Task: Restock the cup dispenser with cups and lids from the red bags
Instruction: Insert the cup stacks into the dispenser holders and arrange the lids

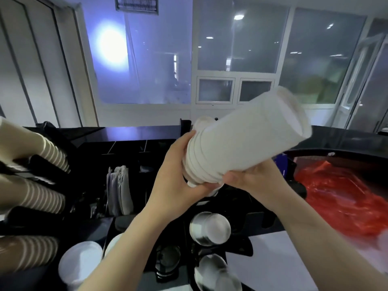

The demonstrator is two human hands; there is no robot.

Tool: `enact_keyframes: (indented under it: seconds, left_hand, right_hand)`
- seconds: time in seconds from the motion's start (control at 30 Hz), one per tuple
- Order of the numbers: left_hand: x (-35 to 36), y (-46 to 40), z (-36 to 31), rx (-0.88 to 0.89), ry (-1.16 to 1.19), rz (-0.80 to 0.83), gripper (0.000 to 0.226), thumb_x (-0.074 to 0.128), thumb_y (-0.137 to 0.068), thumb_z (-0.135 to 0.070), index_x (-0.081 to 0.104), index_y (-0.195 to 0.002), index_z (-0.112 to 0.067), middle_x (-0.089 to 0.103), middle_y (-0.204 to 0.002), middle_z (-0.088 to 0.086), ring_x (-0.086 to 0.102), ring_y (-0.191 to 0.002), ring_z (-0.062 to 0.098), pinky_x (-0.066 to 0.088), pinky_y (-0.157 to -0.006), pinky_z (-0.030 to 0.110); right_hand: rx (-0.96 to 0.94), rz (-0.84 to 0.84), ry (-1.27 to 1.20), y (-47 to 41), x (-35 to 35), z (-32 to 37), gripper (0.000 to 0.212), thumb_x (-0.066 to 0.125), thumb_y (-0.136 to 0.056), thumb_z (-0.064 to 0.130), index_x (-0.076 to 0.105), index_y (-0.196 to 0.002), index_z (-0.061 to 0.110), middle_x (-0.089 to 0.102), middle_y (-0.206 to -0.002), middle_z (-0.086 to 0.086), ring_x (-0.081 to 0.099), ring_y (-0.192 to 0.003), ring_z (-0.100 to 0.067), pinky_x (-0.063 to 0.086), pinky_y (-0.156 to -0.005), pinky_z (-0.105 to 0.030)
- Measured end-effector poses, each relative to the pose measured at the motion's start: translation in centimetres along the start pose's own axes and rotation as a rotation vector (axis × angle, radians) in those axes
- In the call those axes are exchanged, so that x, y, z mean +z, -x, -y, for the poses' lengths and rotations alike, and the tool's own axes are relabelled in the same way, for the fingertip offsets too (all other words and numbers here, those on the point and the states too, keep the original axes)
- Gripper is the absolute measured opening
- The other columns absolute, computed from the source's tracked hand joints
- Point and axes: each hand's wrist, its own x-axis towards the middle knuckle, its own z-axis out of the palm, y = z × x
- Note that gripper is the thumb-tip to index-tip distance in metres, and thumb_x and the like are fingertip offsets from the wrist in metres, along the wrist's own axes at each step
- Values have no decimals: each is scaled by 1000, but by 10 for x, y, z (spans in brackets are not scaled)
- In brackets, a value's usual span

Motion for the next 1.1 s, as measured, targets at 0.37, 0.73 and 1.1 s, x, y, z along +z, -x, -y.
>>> enact_keyframes:
  seconds: [0.37, 0.73, 1.1]
  left_hand:
    - [0, 64, 16, -135, 27, 94, 92, 87, -55, -36, 40, -134, -36, 50, -129, -25, 48, -122, 0, 38, -93, 8]
    - [15, 101, 26, -224, 0, 124, 82, 77, -71, -35, 31, -138, -39, 35, -137, -22, 41, -127, -2, 33, -103, 11]
    - [-4, 121, 42, -417, 22, 9, 52, 63, -86, -16, 47, -135, -28, 57, -128, -14, 47, -122, -4, 39, -107, 32]
  right_hand:
    - [38, -287, -107, 56, 13, -6, 66, 80, -68, 30, 45, -123, 20, 68, -107, 18, 63, -103, -3, 52, -80, -18]
    - [126, -426, 25, 103, 16, -30, 72, 82, -65, 12, 44, -119, 40, 59, -112, 25, 58, -108, -1, 53, -84, -22]
    - [183, -453, 137, 96, 33, -55, 72, 80, -61, 36, 41, -121, 44, 54, -117, 29, 53, -115, -1, 51, -89, -23]
